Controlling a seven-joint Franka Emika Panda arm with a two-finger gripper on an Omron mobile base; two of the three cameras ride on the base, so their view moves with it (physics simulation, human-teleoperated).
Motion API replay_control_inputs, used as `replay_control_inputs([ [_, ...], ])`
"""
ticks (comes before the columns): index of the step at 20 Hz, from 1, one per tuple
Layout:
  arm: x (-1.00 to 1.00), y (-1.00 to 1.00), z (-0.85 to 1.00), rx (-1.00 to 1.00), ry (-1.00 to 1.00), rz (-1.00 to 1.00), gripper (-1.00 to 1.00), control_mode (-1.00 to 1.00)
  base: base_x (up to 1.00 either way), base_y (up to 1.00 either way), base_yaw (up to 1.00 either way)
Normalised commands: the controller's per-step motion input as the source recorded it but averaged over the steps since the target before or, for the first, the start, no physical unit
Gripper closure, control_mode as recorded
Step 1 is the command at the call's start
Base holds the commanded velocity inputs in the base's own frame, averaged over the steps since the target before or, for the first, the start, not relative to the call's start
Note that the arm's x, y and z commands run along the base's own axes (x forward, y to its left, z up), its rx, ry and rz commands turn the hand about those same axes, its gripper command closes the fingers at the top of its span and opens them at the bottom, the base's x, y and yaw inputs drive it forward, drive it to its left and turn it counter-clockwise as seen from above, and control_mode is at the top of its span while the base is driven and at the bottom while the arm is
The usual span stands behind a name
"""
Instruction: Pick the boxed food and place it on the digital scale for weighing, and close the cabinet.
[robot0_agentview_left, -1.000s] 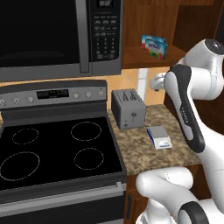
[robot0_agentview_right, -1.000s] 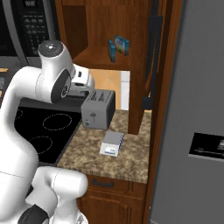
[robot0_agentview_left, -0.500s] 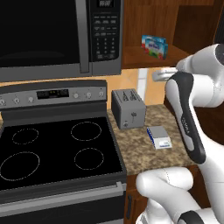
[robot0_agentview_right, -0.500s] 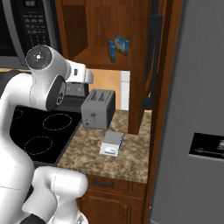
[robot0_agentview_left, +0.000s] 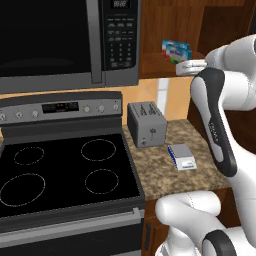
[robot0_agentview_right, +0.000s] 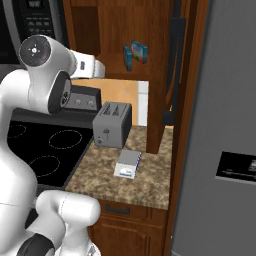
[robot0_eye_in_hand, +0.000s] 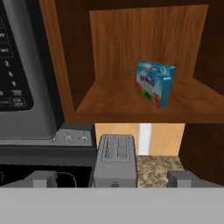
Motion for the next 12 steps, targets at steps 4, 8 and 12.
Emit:
replay_control_inputs([
  [4, 0.01, -0.29, 0.28, 0.00, 0.00, 0.00, -1.00, -1.00, 0.00, 0.00, 0.00],
  [8, 0.12, -0.24, 0.05, 0.00, 0.00, 0.00, -1.00, -1.00, 0.00, 0.00, 0.00],
  [12, 0.06, -0.28, 0.03, 0.00, 0.00, 0.00, -1.00, -1.00, 0.00, 0.00, 0.00],
])
